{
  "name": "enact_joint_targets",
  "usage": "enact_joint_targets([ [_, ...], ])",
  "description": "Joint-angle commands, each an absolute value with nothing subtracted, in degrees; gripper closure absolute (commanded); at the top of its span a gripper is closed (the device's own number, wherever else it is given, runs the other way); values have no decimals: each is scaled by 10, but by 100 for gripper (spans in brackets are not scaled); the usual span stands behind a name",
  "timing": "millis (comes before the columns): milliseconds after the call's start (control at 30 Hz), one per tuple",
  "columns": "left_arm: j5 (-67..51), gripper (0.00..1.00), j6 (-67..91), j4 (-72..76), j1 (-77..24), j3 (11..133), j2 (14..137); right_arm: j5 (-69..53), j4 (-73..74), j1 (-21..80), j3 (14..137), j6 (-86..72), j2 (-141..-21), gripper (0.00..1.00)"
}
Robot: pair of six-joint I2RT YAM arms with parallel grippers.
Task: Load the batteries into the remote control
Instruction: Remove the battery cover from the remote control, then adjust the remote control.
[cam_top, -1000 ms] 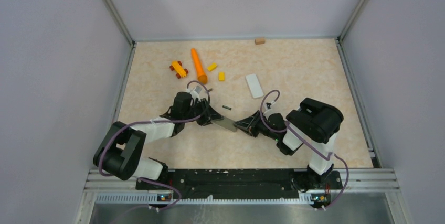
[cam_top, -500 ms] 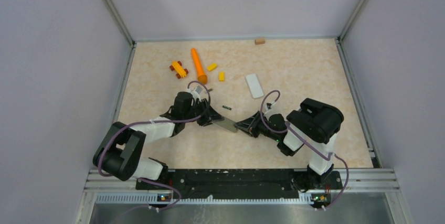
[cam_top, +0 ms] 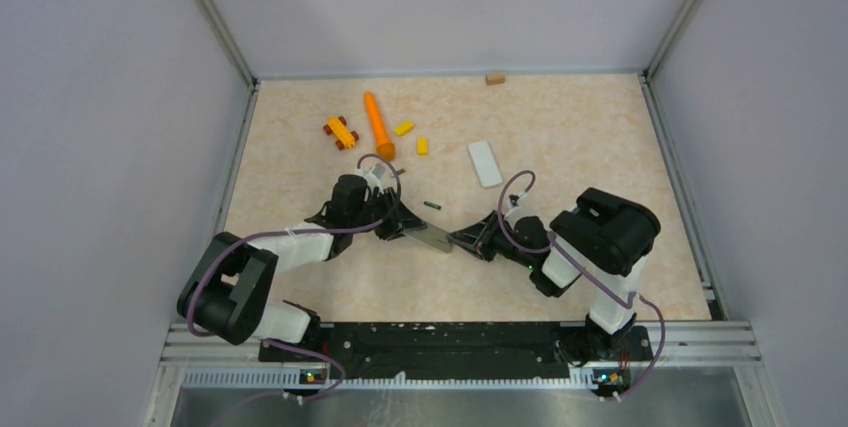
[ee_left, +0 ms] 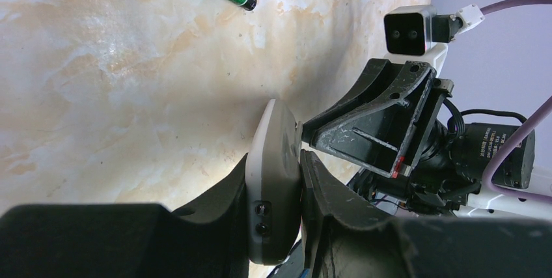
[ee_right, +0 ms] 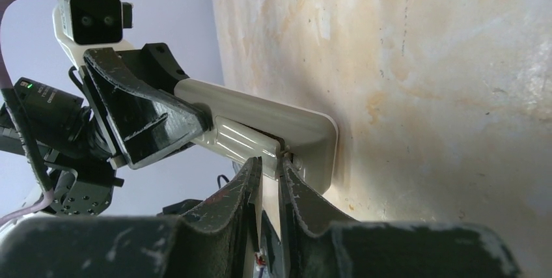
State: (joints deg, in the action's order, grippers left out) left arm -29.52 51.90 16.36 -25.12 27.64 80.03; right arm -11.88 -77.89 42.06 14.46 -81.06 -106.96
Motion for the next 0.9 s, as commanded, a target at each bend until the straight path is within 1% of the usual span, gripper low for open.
enact_joint_targets([
  [0,-267,100,476,66,-267,264,822,-140,-964,412,155,-810,-1026,84],
  [333,-272,100,457,42,-266,279,818,-147,-831,388,180,-736,-1012,82],
  [433,-284,100,442,29,-265,289,819,-134,-747,383,198,-705,-999,79],
  [533,-295,100,409,-7,-261,306,816,-108,-638,376,216,-659,-960,74],
  [667,-298,100,352,-84,-258,337,799,-52,-420,374,259,-580,-884,62],
  [767,-287,100,332,-122,-258,351,778,-43,-336,374,285,-504,-834,54],
  [867,-271,100,323,-142,-253,366,761,-75,-274,374,314,-428,-807,42],
])
